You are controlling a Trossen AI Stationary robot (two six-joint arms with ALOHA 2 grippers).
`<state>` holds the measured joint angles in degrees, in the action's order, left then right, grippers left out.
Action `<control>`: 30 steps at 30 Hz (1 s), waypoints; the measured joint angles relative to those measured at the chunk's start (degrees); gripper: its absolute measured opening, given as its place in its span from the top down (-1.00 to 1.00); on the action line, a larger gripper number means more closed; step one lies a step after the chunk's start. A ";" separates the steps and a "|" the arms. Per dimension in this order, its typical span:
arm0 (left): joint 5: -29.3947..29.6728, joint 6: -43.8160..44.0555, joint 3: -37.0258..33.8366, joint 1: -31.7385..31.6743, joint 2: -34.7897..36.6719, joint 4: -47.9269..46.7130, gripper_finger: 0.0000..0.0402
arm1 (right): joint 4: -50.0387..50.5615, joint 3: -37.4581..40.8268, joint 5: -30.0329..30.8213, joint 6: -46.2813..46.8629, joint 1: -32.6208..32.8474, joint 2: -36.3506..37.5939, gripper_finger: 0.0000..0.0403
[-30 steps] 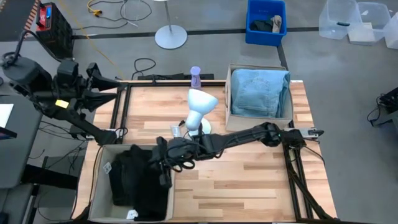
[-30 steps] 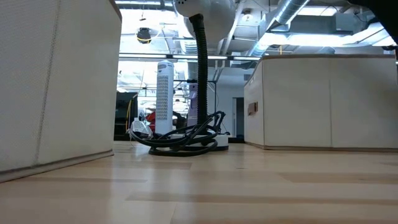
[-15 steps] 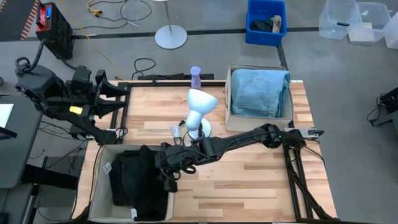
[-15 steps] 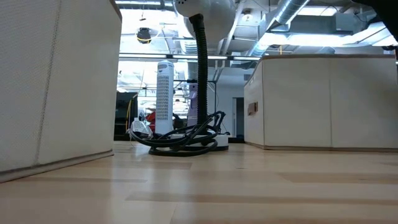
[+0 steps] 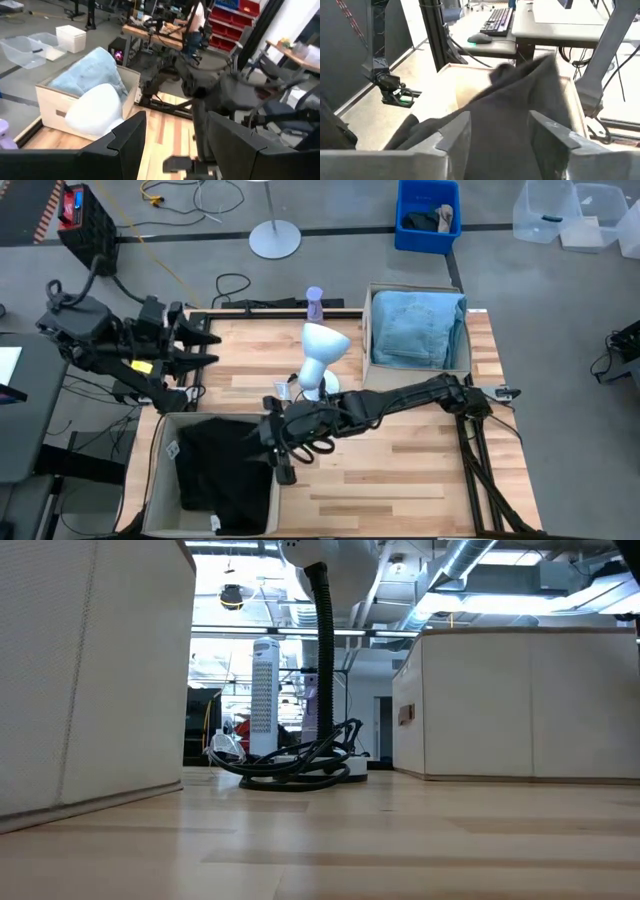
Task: Sort clothes
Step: Return to Home Position
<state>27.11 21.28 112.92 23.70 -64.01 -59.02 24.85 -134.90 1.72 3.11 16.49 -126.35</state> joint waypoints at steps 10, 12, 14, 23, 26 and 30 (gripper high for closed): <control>-2.79 -0.60 0.00 0.84 -5.82 -2.41 0.01 | 1.67 -0.03 5.98 -4.30 1.55 11.08 0.58; -1.86 -1.92 0.00 1.47 -6.60 -1.49 0.03 | 3.44 -0.01 7.78 -6.23 2.20 13.68 0.81; -0.07 -3.23 0.00 2.32 -7.26 -0.88 0.08 | 5.51 0.01 9.08 -7.61 2.95 16.25 0.94; 6.93 -12.71 -5.39 7.37 -4.52 10.44 0.57 | 12.19 5.67 16.86 -9.16 6.71 26.72 0.99; 7.44 -13.34 -11.38 7.48 -2.41 14.60 0.80 | 9.29 12.15 18.21 -9.13 7.95 31.16 0.99; 7.55 -13.40 -22.46 7.48 1.30 23.03 0.97 | 0.96 25.39 18.41 -7.82 8.84 37.97 1.00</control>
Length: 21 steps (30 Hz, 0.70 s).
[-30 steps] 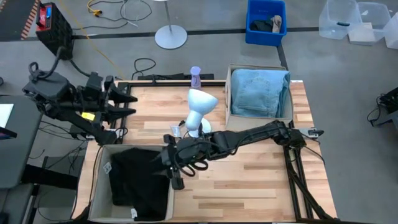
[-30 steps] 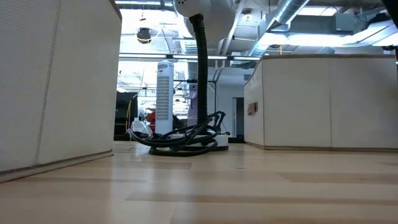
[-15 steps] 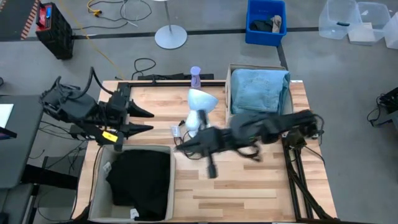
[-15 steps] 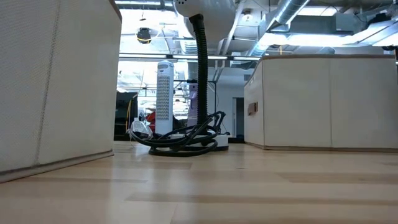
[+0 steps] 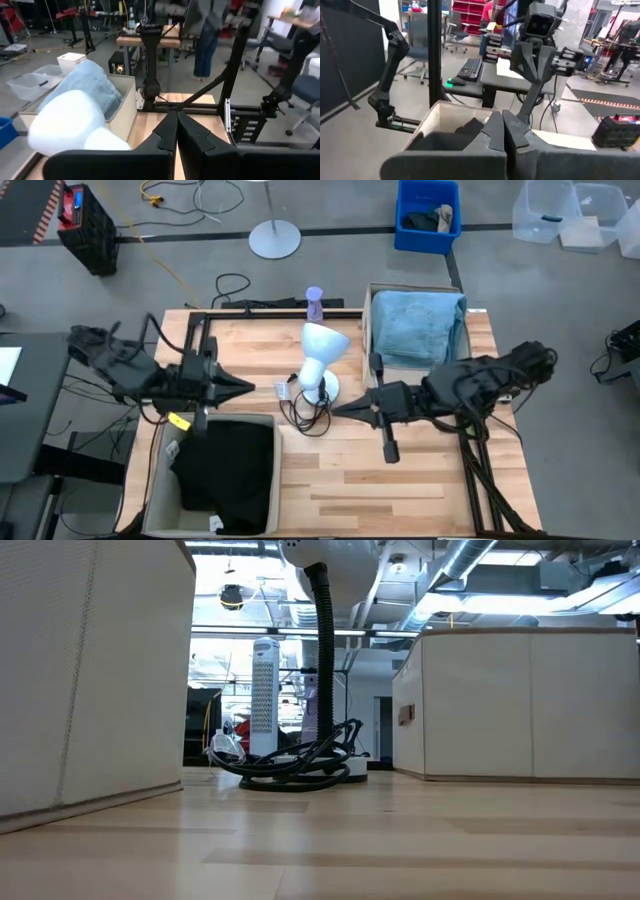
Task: Sort clothes
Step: Return to Home Position
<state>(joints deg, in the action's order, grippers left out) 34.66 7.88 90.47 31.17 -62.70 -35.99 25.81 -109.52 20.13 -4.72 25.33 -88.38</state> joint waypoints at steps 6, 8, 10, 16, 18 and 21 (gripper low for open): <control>0.34 0.03 -17.01 0.00 8.68 15.00 0.99 | -15.49 22.31 0.19 4.67 1.16 12.35 1.00; 0.48 0.28 -21.90 -0.02 11.33 18.17 1.00 | -17.75 28.58 0.19 6.93 2.13 16.49 1.00; 0.78 0.29 -26.29 -0.02 13.95 19.78 1.00 | -19.07 34.45 0.15 9.03 3.27 20.34 1.00; 1.42 1.57 -34.78 -0.04 21.60 22.36 1.00 | -23.57 47.57 2.75 10.52 7.49 31.05 1.00; 1.39 1.94 -36.82 -0.04 23.72 21.64 1.00 | -23.41 51.33 2.94 10.91 8.99 34.58 1.00; 1.39 3.24 -40.21 -0.04 26.56 22.46 1.00 | -23.20 57.39 2.95 13.05 10.53 39.35 1.00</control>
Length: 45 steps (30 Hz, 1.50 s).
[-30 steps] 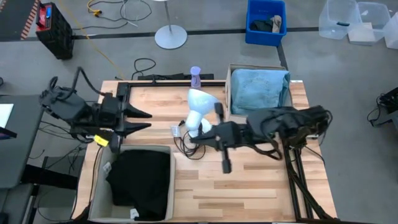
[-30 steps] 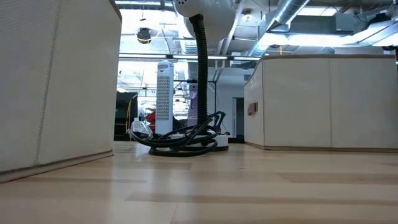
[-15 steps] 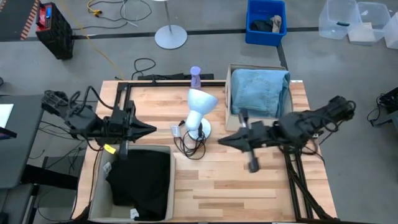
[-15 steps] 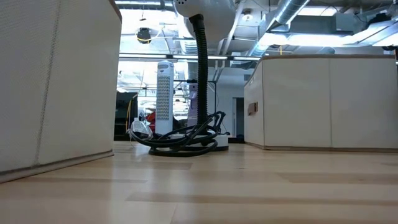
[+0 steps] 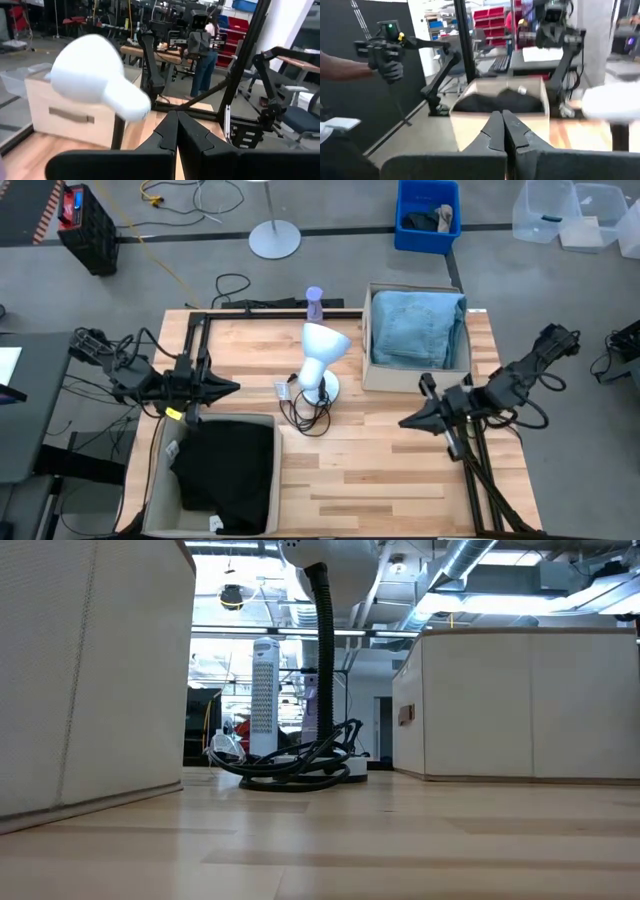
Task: Sort clothes
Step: Return to Home Position
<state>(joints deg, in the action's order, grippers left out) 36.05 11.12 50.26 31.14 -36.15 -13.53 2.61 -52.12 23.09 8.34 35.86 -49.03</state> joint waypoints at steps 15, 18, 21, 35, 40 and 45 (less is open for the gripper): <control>0.25 4.41 -19.69 -5.83 10.47 9.26 1.00 | -27.78 34.32 8.61 1.93 2.33 17.50 1.00; -3.12 4.39 -22.68 -9.17 12.71 9.01 1.00 | -33.09 39.07 8.73 2.12 2.18 16.63 1.00; -7.13 3.41 -25.45 -12.77 14.80 9.09 1.00 | -38.43 42.94 8.73 1.71 2.20 15.62 1.00; -21.21 -9.87 -29.99 -30.89 17.32 6.62 1.00 | -49.48 51.65 8.88 -8.43 1.42 14.24 1.00; -26.32 -13.47 -29.99 -37.58 17.34 6.79 1.00 | -47.32 51.67 8.95 -11.81 -1.22 14.32 1.00; -34.42 -13.76 -29.99 -43.97 17.47 6.93 1.00 | -41.20 51.69 9.06 -14.22 -3.14 18.50 1.00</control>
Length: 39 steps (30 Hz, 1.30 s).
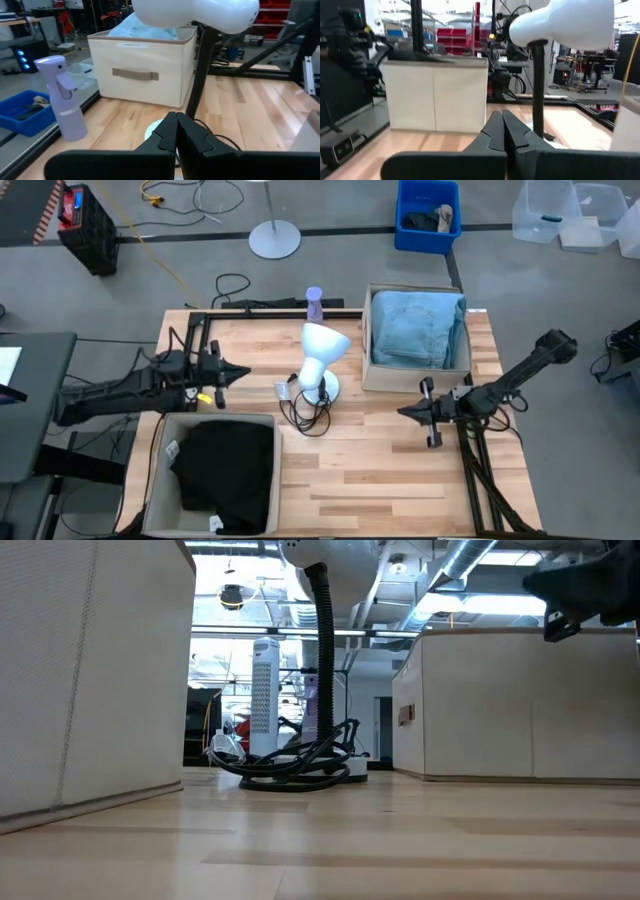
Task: Sort clothes
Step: Return to Home Position
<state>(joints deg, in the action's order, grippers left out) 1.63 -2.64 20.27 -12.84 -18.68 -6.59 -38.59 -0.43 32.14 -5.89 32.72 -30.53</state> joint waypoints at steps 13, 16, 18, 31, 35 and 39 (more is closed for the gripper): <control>-4.07 -0.97 0.02 -6.78 6.59 -3.43 1.00 | 31.31 0.07 0.20 1.35 1.80 30.55 1.00; -2.94 -0.96 0.02 -6.91 9.64 -6.87 1.00 | 33.32 0.04 0.75 1.56 1.64 30.22 1.00; -2.79 -0.51 0.02 -6.90 11.23 -7.73 1.00 | 33.62 0.04 0.71 3.08 1.57 30.51 1.00; -1.14 2.09 -15.47 -6.89 17.27 11.51 1.00 | 33.64 0.04 0.52 9.26 2.34 30.48 1.00; 2.35 1.67 -17.31 -6.89 17.23 10.81 1.00 | 33.82 0.04 0.57 16.57 2.81 30.44 1.00; 3.66 1.74 -18.74 -6.89 17.21 10.69 1.00 | 33.88 0.04 0.59 15.59 3.64 30.43 1.00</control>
<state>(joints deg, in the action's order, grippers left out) 5.29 -0.91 1.54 -19.73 -1.48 4.10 -4.71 -0.38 32.73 9.70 36.36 -0.10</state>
